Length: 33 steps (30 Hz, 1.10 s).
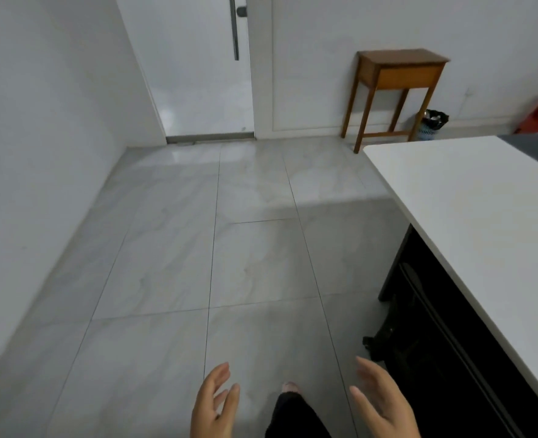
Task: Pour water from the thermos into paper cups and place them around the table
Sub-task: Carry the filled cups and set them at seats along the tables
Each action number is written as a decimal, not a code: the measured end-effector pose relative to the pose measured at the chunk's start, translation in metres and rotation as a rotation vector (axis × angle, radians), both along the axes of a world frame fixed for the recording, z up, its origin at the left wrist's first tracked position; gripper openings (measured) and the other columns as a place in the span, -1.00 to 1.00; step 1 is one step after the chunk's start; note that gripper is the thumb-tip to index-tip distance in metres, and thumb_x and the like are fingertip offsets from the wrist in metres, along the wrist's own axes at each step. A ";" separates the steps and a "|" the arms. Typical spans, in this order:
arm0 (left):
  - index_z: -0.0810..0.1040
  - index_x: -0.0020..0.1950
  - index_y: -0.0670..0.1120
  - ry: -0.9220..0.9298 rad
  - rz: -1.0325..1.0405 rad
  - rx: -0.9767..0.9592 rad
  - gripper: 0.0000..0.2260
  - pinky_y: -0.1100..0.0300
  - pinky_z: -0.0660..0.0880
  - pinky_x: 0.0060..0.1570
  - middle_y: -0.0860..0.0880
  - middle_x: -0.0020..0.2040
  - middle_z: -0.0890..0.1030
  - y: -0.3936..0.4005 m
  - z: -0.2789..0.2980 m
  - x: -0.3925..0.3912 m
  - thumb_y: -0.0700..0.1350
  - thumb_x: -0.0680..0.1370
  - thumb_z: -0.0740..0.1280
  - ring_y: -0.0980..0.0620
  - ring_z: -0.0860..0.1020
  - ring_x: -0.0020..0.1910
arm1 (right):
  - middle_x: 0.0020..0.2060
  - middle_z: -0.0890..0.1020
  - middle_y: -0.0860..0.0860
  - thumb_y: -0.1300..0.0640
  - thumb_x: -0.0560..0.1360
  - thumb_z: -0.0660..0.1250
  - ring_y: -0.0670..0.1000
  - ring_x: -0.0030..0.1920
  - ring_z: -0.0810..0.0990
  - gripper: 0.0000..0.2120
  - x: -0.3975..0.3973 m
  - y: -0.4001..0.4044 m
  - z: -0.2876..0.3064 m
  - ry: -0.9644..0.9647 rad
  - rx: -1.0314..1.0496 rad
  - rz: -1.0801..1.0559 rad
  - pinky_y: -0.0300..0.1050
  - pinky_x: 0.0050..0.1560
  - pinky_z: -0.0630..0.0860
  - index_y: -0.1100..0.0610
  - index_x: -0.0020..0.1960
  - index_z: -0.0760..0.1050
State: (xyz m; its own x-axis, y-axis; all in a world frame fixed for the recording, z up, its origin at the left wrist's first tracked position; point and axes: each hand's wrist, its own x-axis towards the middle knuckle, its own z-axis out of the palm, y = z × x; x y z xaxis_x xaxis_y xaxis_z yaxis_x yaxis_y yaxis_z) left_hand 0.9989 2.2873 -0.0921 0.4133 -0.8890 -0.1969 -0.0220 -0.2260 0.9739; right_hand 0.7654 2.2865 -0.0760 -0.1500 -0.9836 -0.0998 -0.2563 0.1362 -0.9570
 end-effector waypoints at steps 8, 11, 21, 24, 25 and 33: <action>0.48 -0.08 0.09 -0.023 0.012 -0.040 -0.59 0.65 0.38 -0.15 0.08 0.01 0.55 -0.227 0.030 -0.004 -0.46 0.43 0.29 0.53 0.49 -0.13 | -0.01 0.57 -0.29 -0.01 0.28 0.47 -0.35 -0.01 0.53 -0.60 0.009 -0.248 0.036 -0.027 -0.069 0.060 -0.58 -0.06 0.38 -0.46 -0.08 0.43; 0.61 -0.18 0.25 -0.033 0.037 -0.015 -0.54 0.66 0.38 -0.14 0.06 0.00 0.57 -0.288 0.022 0.001 -0.39 0.40 0.37 0.43 0.53 -0.10 | -0.07 0.56 -0.37 0.37 0.33 0.41 -0.30 -0.01 0.55 -0.45 0.008 -0.304 0.018 -0.058 0.000 0.057 -0.60 -0.10 0.38 -0.34 -0.14 0.54; 0.57 -0.20 0.39 -0.060 -0.091 -0.006 -0.43 0.66 0.38 -0.17 0.03 -0.04 0.58 -0.583 0.007 0.043 -0.38 0.38 0.39 0.52 0.50 -0.17 | -0.13 0.59 -0.33 0.44 0.29 0.41 -0.33 -0.10 0.57 -0.30 0.040 -0.558 0.005 -0.022 -0.046 -0.147 -0.57 -0.10 0.41 -0.45 -0.19 0.49; 0.55 -0.02 0.04 -0.108 -0.260 -0.012 -0.61 0.66 0.37 -0.17 -0.15 0.01 0.57 -0.677 0.018 0.038 -0.44 0.41 0.33 0.55 0.48 -0.16 | -0.10 0.58 -0.36 0.19 0.22 0.39 -0.32 -0.05 0.57 -0.47 0.045 -0.631 0.016 0.022 -0.092 -0.178 -0.54 -0.05 0.42 -0.46 -0.11 0.46; 0.51 0.01 -0.06 -0.105 -0.301 -0.008 -0.67 0.66 0.37 -0.17 -0.19 0.03 0.55 -0.705 0.019 0.033 -0.45 0.41 0.32 0.56 0.47 -0.14 | -0.09 0.58 -0.37 0.16 0.21 0.37 -0.31 -0.04 0.57 -0.49 0.043 -0.651 0.018 0.018 -0.100 -0.206 -0.53 -0.04 0.42 -0.45 -0.09 0.46; 0.46 -0.17 0.52 -0.051 -0.401 0.057 -0.33 0.62 0.40 -0.14 0.50 -0.17 0.53 -0.883 -0.016 -0.048 -0.37 0.39 0.37 0.43 0.52 -0.11 | -0.15 0.59 -0.39 0.45 0.31 0.39 -0.34 -0.05 0.56 -0.28 -0.022 -0.805 -0.014 0.006 -0.036 -0.406 -0.58 -0.06 0.40 -0.47 -0.16 0.47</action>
State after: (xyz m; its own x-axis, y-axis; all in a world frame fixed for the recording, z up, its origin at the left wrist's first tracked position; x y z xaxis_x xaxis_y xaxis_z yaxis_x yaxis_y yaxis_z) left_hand 0.9509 1.4039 -0.1078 0.0469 -0.9701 -0.2383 -0.1672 -0.2428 0.9556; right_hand 0.7437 1.4814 -0.0904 -0.5276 -0.8470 -0.0646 -0.1942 0.1942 -0.9615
